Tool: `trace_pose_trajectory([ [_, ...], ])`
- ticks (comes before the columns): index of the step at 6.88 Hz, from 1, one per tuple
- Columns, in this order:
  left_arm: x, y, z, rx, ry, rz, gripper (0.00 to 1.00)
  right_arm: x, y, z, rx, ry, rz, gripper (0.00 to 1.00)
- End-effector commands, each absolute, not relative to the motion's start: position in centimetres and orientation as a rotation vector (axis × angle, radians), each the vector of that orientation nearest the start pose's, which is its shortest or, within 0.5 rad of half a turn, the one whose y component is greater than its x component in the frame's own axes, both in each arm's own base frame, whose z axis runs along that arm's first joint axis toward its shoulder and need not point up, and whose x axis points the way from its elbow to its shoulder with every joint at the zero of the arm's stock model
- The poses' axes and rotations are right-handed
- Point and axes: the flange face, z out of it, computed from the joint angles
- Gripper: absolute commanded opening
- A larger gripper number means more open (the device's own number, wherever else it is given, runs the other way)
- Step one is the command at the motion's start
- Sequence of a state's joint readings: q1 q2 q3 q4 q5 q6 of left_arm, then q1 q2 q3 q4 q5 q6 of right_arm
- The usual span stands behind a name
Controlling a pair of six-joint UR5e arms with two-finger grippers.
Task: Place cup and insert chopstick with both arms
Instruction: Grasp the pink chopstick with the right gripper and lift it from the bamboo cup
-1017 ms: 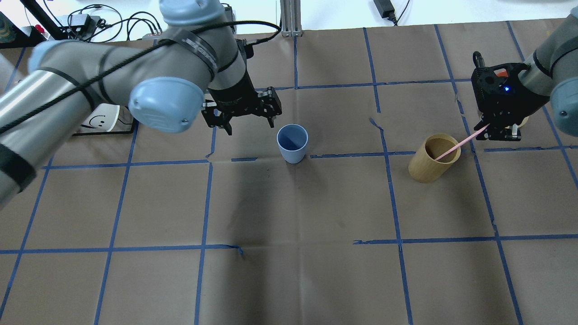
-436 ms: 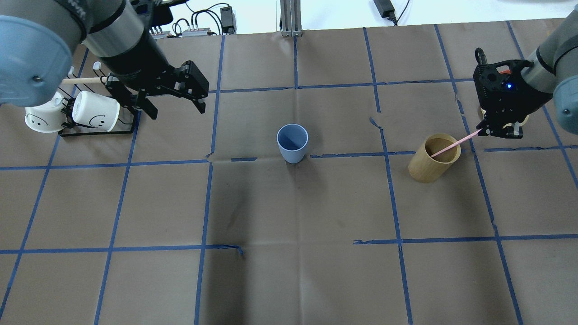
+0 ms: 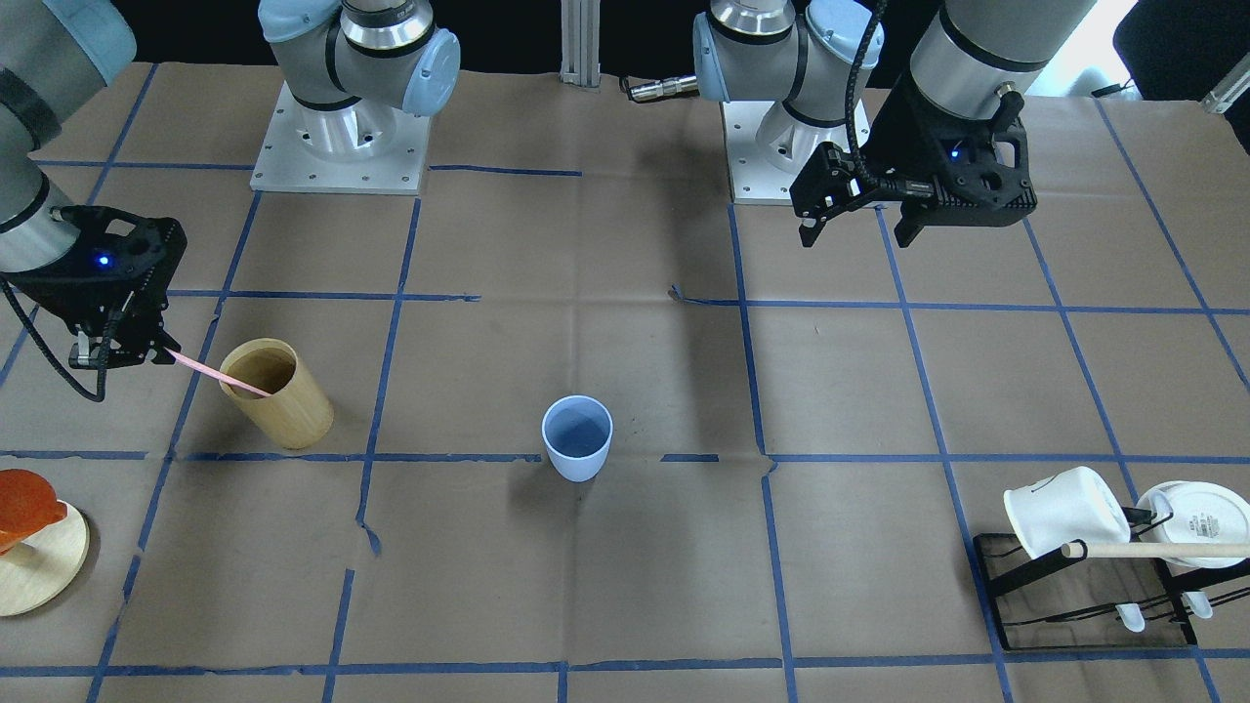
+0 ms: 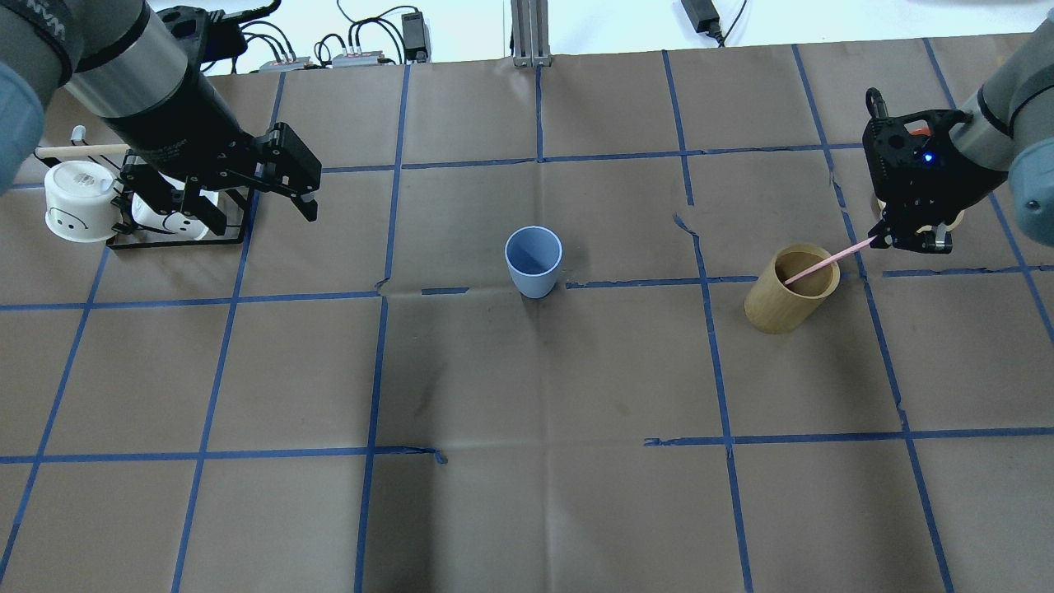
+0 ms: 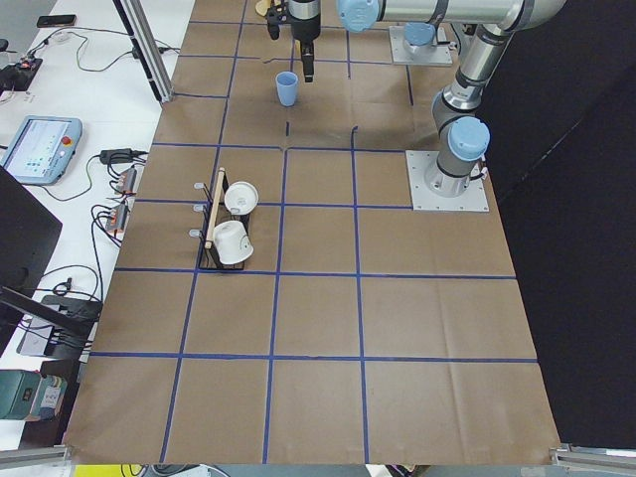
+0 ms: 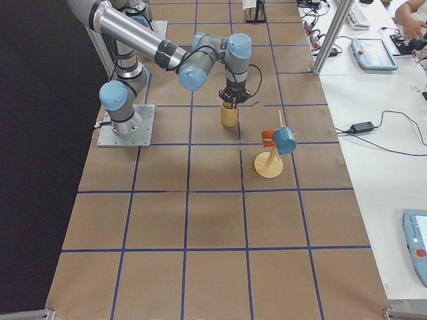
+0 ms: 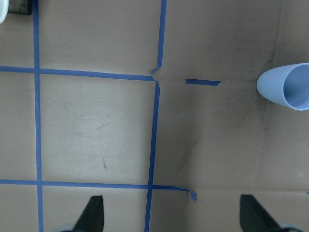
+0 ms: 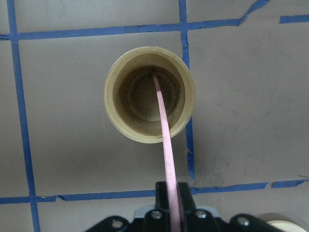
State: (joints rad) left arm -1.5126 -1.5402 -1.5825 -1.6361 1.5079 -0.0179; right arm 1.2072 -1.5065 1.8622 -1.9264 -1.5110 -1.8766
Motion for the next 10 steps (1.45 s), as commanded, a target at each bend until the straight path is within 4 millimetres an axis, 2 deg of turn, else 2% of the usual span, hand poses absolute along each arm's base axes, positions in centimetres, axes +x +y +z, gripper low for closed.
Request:
trace_pose_trajectory([
  [1,-13.4,-47.9,49.1,-0.047,3.164,0.059,0.99,-4.5,-51.2,35.7,-2.141,2.276,-0.098,0.08],
  [2,-14.1,-48.2,49.3,-0.016,3.107,0.049,1.0,-4.6,-51.4,36.4,-2.15,2.284,-0.11,0.07],
  [5,-14.0,-48.3,49.6,-0.031,3.139,0.022,1.0,-5.0,-52.3,39.7,-2.169,2.326,-0.125,0.06],
  [10,-13.9,-48.1,50.0,-0.031,3.134,0.009,1.0,-4.7,-52.9,52.7,-2.179,2.316,-0.122,0.06],
])
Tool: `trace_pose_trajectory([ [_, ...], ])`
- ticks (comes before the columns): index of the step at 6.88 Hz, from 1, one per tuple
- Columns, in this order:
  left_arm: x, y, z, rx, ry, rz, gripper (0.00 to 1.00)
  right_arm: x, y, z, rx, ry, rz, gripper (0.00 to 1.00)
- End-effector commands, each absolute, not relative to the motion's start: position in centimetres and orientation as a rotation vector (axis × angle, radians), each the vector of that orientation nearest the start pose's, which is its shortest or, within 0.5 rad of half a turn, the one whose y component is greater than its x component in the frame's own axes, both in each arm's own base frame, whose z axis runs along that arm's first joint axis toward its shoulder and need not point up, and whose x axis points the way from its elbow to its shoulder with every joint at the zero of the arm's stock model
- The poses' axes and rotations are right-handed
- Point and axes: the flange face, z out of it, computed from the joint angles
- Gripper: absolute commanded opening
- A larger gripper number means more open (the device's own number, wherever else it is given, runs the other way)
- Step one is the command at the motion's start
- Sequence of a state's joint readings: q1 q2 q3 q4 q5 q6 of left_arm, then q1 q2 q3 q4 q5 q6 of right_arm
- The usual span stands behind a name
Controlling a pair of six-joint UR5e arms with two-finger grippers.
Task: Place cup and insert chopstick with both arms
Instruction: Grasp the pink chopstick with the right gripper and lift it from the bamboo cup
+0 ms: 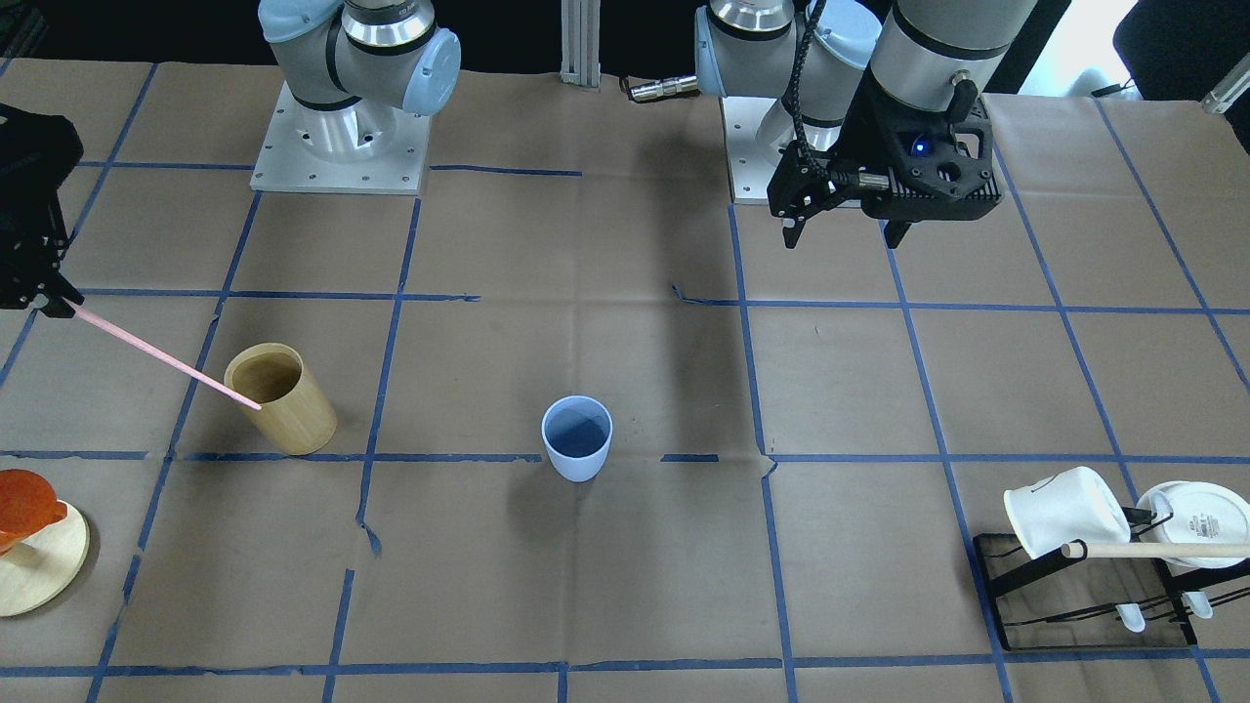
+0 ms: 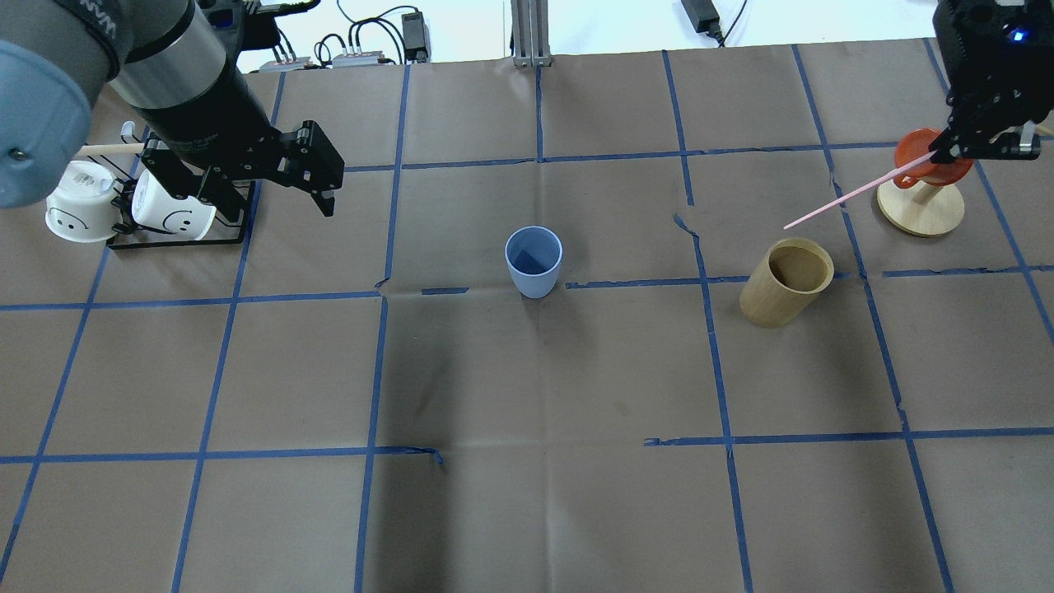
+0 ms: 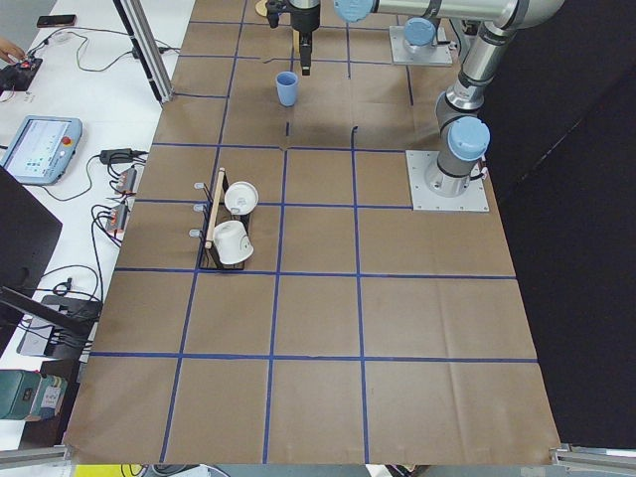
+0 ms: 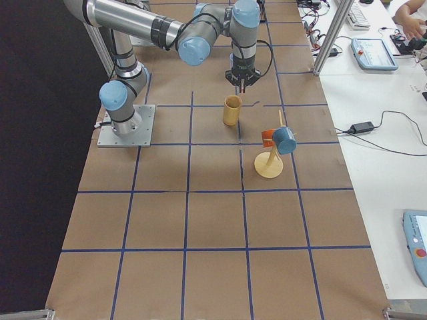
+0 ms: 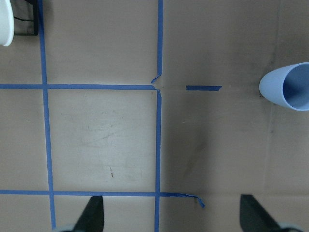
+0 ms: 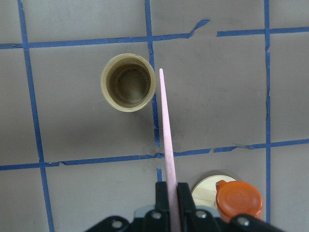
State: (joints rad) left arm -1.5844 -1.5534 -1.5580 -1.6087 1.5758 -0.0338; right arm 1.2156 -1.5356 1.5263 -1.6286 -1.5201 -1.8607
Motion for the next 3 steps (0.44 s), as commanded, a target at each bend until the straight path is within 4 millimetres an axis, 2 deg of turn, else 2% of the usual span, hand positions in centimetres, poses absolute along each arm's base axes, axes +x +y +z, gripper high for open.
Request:
trace_pose_trajectory([
  [1,-13.9,-48.1,50.0,-0.031,3.135,0.009,1.0,-4.4,-52.7,54.6,-2.17,2.314,-0.117,0.06],
  [2,-13.9,-48.1,49.9,-0.029,3.137,0.012,1.0,-3.4,-52.9,55.5,-2.105,2.363,-0.149,0.06],
  [3,-13.9,-48.0,49.8,-0.029,3.132,0.016,1.0,0.3,-53.1,55.4,-2.069,2.381,-0.159,0.06],
])
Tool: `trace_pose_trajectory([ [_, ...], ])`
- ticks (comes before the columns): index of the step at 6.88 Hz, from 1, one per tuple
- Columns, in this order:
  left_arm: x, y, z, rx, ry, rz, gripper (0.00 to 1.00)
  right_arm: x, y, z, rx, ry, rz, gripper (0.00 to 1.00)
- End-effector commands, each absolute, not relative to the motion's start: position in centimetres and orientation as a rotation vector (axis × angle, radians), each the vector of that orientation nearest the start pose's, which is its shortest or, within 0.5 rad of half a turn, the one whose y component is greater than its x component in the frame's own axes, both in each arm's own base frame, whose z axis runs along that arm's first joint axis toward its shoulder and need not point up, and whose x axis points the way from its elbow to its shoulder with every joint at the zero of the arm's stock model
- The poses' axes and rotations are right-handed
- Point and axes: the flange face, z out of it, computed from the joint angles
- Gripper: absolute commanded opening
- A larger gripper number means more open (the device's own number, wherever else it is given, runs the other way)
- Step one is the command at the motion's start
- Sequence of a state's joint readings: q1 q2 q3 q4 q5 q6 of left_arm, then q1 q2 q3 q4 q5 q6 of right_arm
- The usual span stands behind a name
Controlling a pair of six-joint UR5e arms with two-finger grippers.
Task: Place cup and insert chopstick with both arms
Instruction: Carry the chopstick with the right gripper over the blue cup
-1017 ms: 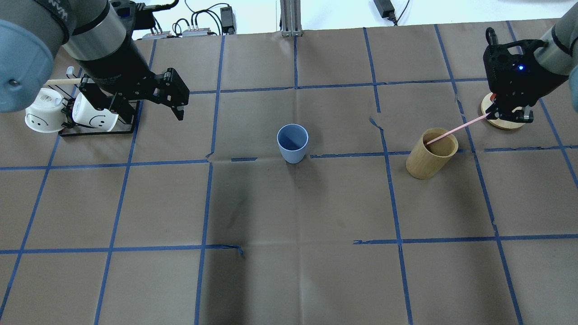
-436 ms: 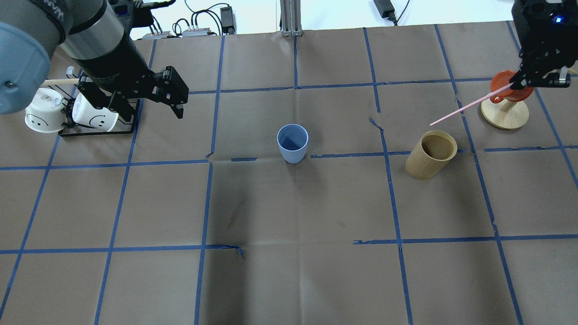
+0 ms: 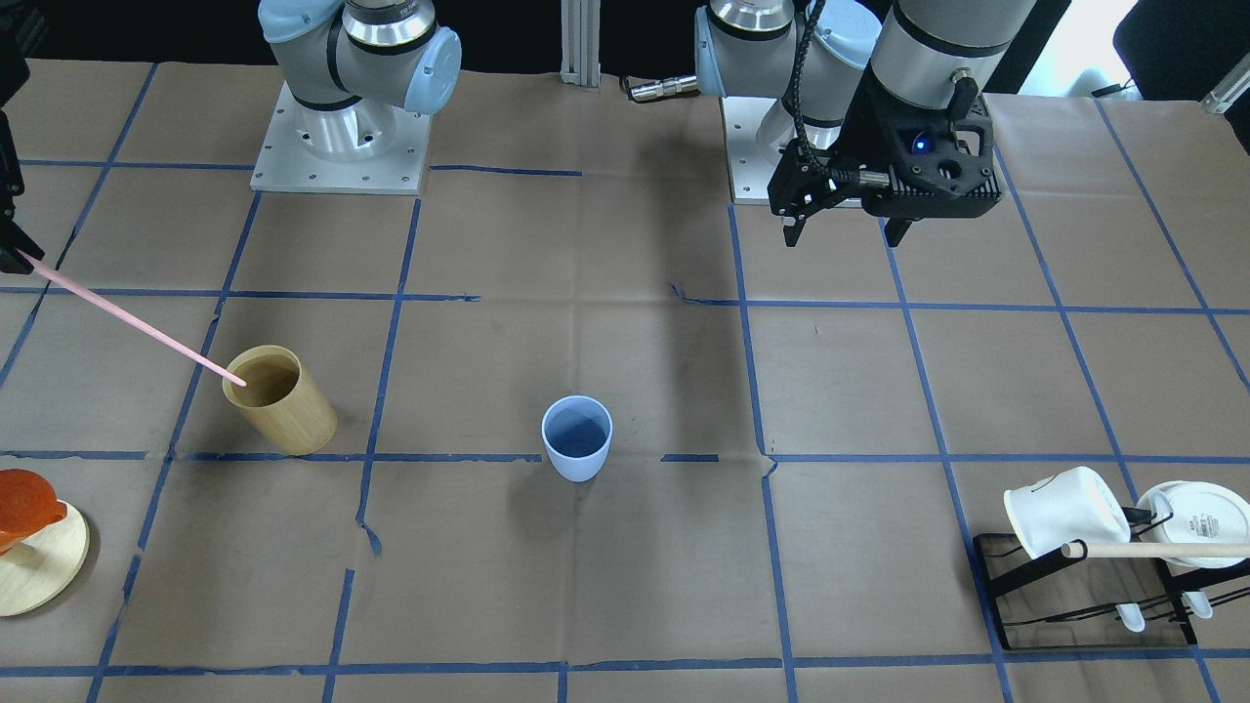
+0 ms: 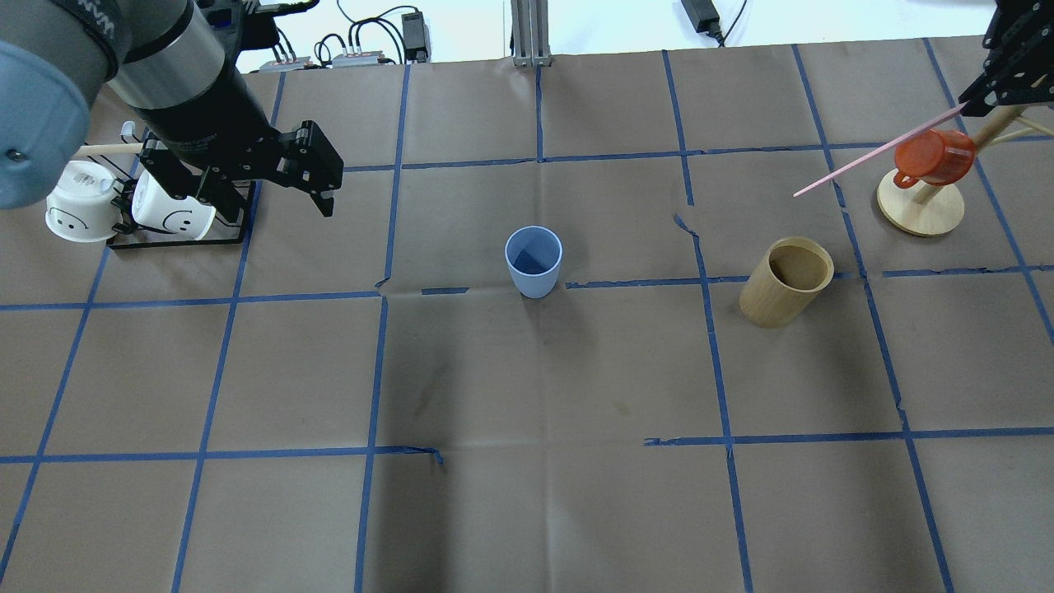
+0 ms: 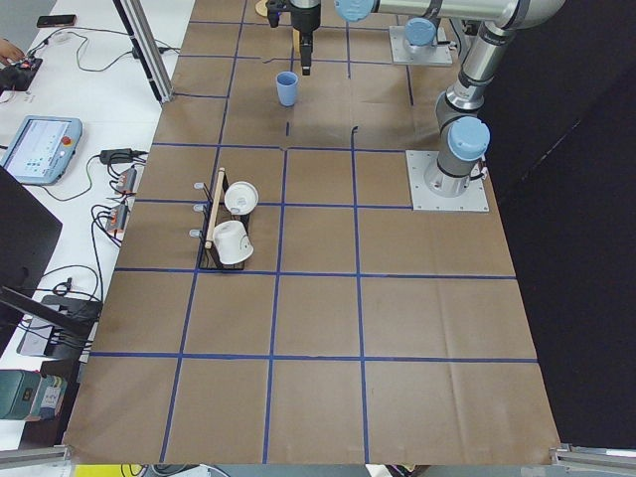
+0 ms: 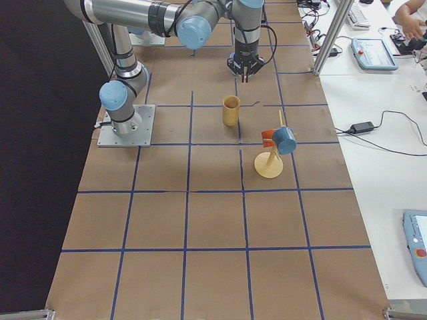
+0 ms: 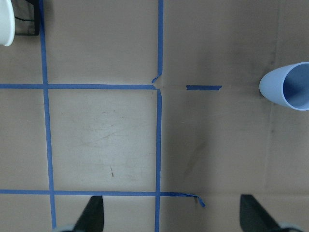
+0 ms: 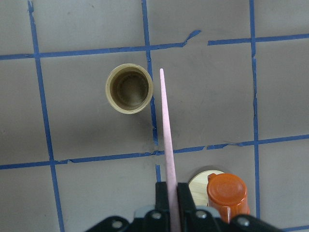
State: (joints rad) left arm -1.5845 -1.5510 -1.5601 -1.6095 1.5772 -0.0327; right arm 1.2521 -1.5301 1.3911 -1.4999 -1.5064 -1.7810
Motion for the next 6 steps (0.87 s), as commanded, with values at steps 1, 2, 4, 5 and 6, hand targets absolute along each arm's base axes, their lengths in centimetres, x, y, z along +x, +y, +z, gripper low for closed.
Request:
trace_pose_trajectory([
  [1,-13.8,-47.9,49.9,-0.026,3.132,0.017,1.0,4.5,-53.0,55.5,-2.017,2.413,-0.163,0.06],
  [2,-13.8,-47.9,49.8,-0.026,3.132,0.019,1.0,8.7,-52.5,55.3,-2.019,2.404,-0.167,0.06],
  [4,-13.8,-47.9,49.8,-0.026,3.13,0.019,1.0,15.5,-54.0,51.7,-1.946,2.334,-0.205,0.06],
  [5,-13.8,-47.9,49.9,-0.026,3.13,0.016,1.0,19.3,-54.4,49.9,-1.971,2.303,-0.195,0.06],
  [6,-13.8,-47.8,49.8,-0.026,3.13,0.019,1.0,22.4,-54.1,48.9,-1.988,2.283,-0.191,0.07],
])
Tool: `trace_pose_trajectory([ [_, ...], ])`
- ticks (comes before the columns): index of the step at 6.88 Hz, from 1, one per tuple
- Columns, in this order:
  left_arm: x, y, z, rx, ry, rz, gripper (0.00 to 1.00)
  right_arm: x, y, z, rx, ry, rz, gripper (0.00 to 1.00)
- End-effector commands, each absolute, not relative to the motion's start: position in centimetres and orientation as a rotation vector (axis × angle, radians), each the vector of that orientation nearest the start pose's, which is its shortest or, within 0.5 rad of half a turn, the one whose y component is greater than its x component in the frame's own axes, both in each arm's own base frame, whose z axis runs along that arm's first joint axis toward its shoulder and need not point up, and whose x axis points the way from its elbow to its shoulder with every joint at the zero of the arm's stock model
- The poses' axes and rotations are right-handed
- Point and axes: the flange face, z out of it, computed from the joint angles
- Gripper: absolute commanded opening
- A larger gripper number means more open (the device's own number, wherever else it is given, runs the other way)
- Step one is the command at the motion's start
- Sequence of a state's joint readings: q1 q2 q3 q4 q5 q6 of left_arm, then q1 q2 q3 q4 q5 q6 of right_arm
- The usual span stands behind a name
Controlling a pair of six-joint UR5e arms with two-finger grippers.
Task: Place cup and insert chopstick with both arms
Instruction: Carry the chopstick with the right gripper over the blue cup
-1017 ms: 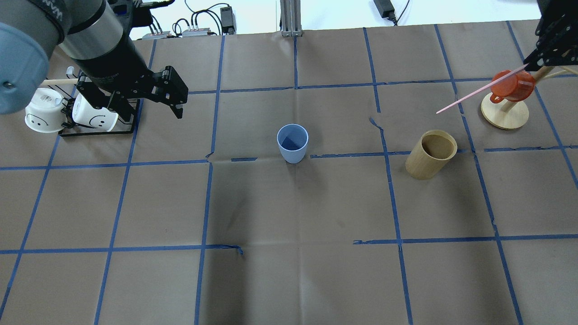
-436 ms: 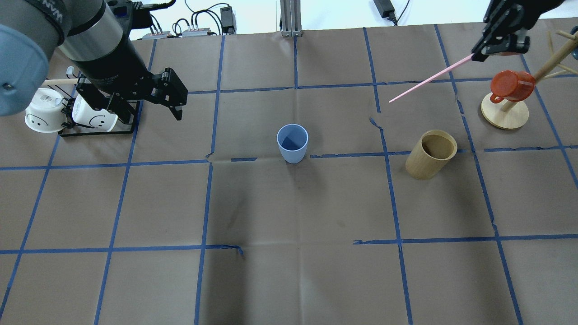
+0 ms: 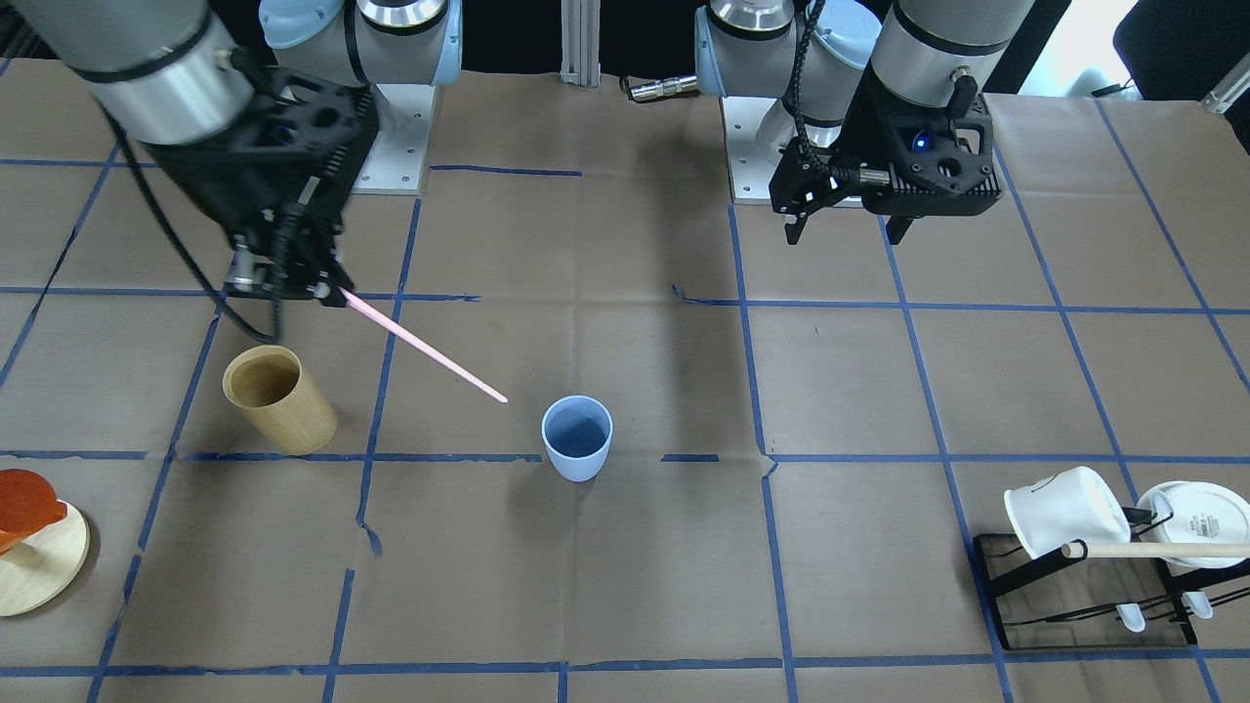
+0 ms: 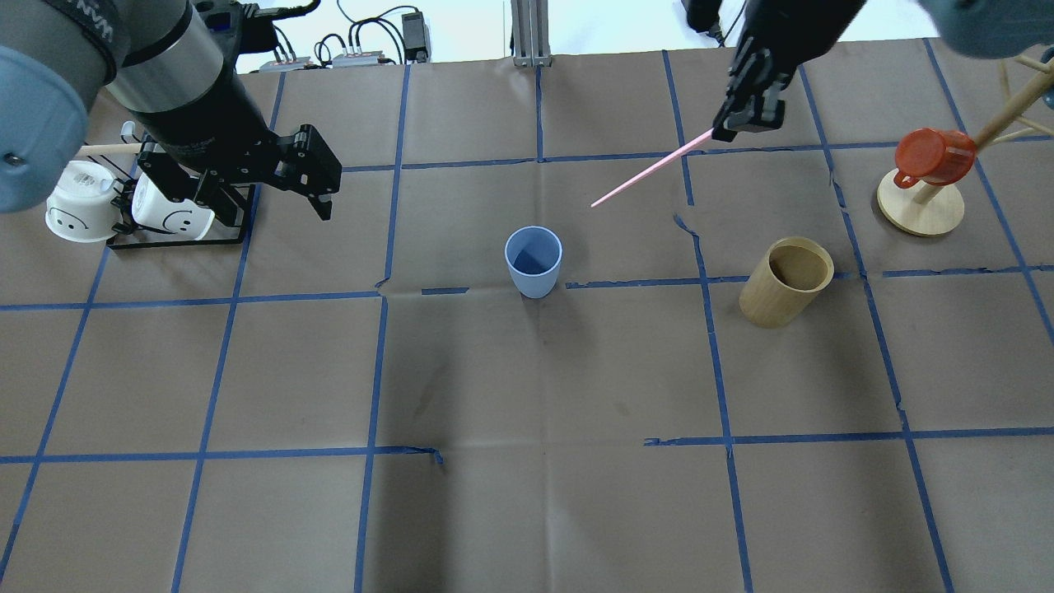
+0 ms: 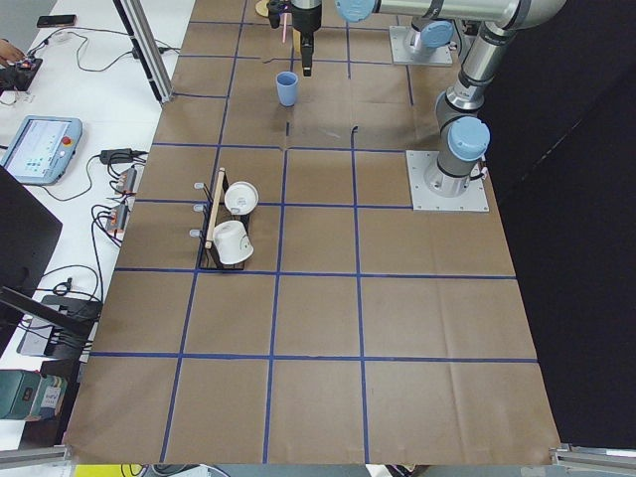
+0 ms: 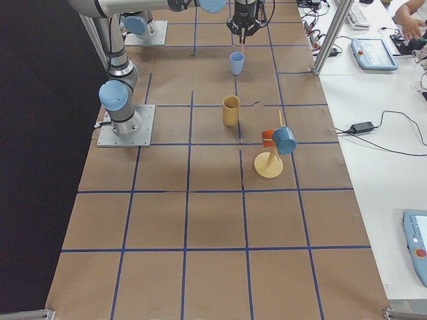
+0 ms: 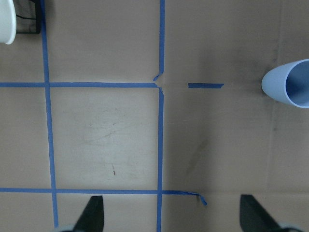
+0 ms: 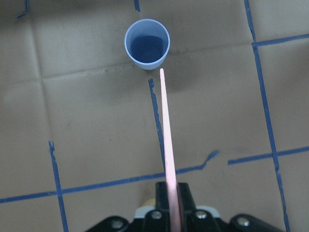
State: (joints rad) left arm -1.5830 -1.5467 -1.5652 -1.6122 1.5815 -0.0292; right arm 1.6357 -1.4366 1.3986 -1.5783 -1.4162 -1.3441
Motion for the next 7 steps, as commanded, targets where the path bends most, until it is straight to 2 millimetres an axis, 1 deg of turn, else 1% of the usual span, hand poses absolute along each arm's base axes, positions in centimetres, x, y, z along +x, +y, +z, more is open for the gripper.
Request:
trace_pose_trajectory([
  [1,-13.8,-47.9,49.9,-0.026,3.13,0.016,1.0,23.8,-54.7,47.1,-1.972,2.3,-0.167,0.07],
  [2,-13.8,-47.8,49.8,-0.026,3.13,0.019,1.0,25.1,-54.6,46.4,-1.985,2.302,-0.185,0.07],
  [3,-13.8,-47.8,49.8,-0.026,3.129,0.019,1.0,25.6,-54.5,45.3,-2.003,2.297,-0.195,0.07],
  [4,-13.8,-47.8,49.8,-0.026,3.13,0.019,1.0,25.6,-54.4,43.8,-2.013,2.307,-0.213,0.07],
  [5,-13.8,-47.8,49.8,-0.026,3.129,0.019,1.0,25.1,-54.4,42.9,-2.04,2.34,-0.195,0.07],
  [6,-13.8,-47.8,49.8,-0.026,3.129,0.019,1.0,25.0,-54.3,43.2,-2.049,2.352,-0.191,0.07],
  [7,-13.8,-47.8,49.8,-0.026,3.129,0.019,1.0,25.0,-54.2,43.0,-2.048,2.351,-0.185,0.07],
])
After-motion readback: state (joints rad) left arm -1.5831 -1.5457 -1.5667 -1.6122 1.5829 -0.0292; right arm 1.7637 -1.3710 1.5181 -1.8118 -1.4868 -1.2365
